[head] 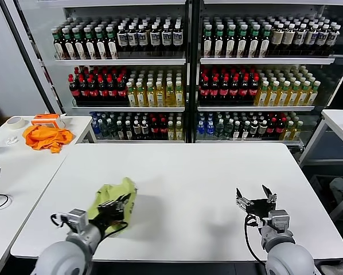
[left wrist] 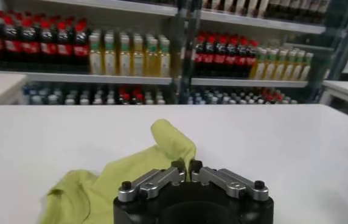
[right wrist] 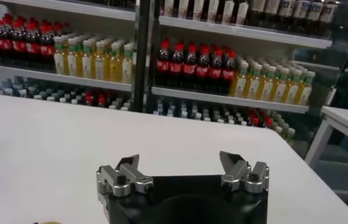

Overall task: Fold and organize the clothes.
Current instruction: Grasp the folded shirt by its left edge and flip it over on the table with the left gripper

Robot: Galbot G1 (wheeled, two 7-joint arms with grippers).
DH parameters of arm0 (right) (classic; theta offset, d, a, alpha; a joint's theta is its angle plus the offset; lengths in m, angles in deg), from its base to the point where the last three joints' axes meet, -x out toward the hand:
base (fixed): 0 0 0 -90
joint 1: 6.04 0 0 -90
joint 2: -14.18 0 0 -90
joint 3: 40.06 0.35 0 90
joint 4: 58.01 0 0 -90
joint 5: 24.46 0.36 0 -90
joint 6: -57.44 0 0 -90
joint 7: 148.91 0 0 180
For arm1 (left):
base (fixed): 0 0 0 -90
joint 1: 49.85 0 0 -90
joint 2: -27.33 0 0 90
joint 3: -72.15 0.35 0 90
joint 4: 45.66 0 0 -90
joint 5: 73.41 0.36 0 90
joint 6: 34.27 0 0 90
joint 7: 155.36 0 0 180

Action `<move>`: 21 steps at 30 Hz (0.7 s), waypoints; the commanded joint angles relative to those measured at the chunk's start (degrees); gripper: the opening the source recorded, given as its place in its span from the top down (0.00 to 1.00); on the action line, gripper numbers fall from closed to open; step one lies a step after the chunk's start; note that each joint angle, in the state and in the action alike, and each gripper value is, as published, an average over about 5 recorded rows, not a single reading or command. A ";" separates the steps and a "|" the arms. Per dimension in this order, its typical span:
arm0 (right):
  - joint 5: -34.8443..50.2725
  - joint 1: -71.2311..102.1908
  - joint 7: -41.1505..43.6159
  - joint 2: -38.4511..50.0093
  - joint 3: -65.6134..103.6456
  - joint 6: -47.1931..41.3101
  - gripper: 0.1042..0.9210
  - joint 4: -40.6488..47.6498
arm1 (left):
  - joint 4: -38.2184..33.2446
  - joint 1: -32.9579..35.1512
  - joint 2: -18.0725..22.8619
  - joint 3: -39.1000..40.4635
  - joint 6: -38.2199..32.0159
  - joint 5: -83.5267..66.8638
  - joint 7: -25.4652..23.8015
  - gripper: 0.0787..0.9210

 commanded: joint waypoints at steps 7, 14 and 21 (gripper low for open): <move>-0.34 0.81 2.13 0.67 1.57 0.36 0.12 -0.44 | 8.71 -11.40 12.59 9.75 0.84 -4.12 2.51 0.97; -0.77 -0.18 5.80 1.30 0.90 4.15 0.12 -0.16 | 7.57 -12.06 14.10 10.02 -2.29 -7.97 0.33 0.81; -0.16 -1.62 11.06 1.30 -2.36 7.59 0.12 0.29 | 3.88 -11.96 2.33 0.57 -4.43 -1.82 -4.85 0.57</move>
